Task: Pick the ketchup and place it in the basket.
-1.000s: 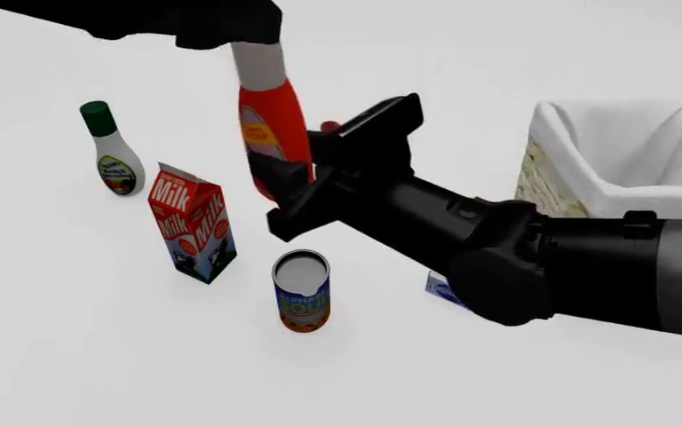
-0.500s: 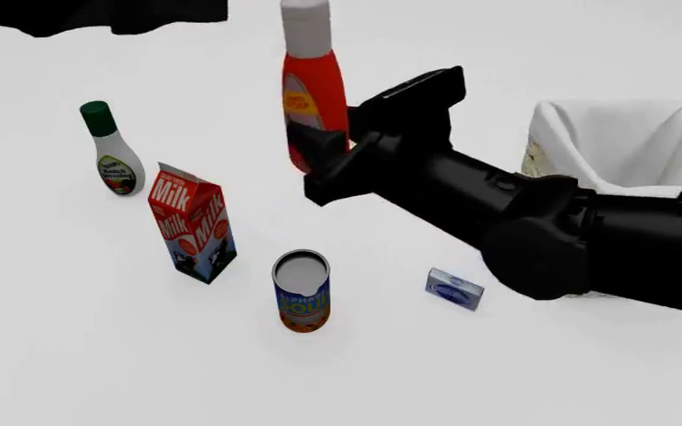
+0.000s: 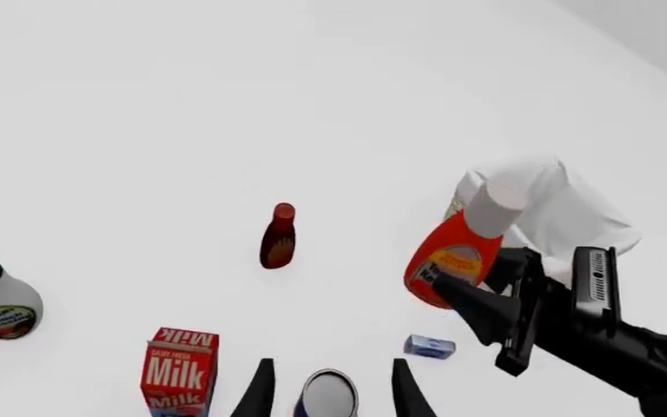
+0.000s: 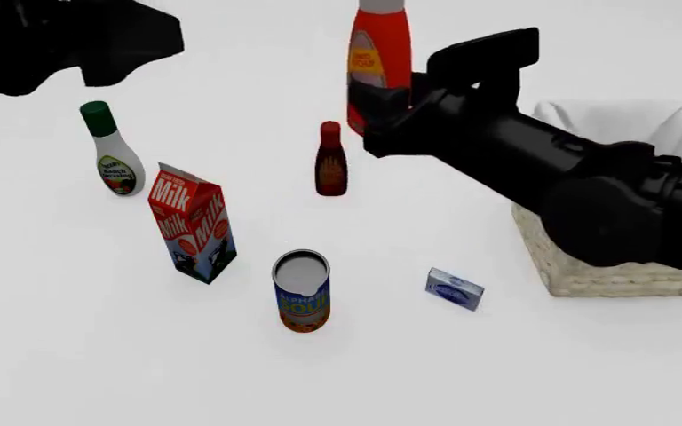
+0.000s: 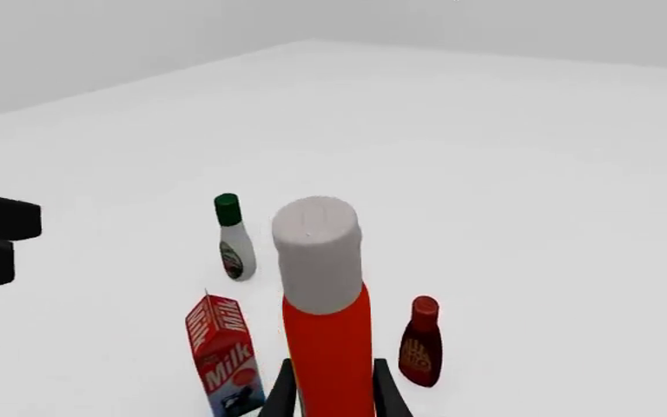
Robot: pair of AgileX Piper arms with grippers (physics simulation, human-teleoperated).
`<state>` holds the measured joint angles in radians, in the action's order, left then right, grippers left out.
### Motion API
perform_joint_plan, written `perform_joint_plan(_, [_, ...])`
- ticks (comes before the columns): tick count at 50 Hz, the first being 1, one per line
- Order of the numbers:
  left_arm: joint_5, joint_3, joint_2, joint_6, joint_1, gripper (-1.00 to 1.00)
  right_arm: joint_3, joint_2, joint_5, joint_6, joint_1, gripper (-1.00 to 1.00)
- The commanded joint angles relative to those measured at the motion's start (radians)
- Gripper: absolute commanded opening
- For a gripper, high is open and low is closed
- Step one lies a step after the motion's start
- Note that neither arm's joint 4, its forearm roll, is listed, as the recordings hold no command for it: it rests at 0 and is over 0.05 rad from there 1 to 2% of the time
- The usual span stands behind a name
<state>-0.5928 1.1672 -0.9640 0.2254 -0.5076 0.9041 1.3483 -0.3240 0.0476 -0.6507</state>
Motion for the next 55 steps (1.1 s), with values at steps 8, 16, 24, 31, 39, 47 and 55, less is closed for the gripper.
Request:
perform_joint_plan(8, [0.226, -0.229, 0.079, -0.001, 0.107, 1.0, -0.007, -0.053, 0.036, 0.003, 0.133, -1.0])
perform_joint_plan(16, [0.287, -0.291, 0.12, 0.009, 0.131, 1.0, 0.003, -0.055, 0.049, -0.001, 0.191, -1.0])
perform_joint_plan(24, [0.396, -0.374, 0.184, -0.029, 0.217, 1.0, 0.011, -0.053, 0.058, -0.002, 0.26, -1.0])
perform_joint_plan(31, [0.455, -0.426, 0.22, -0.057, 0.266, 1.0, 0.029, -0.058, 0.07, -0.012, 0.311, -1.0])
perform_joint_plan(39, [0.487, -0.455, 0.232, -0.063, 0.285, 1.0, 0.033, -0.057, 0.07, -0.003, 0.366, -1.0])
perform_joint_plan(47, [0.514, -0.48, 0.235, -0.064, 0.282, 1.0, 0.024, -0.053, 0.054, 0.006, 0.435, -1.0])
perform_joint_plan(55, [0.536, -0.485, 0.21, -0.056, 0.274, 1.0, 0.043, -0.041, 0.055, 0.002, 0.512, -1.0])
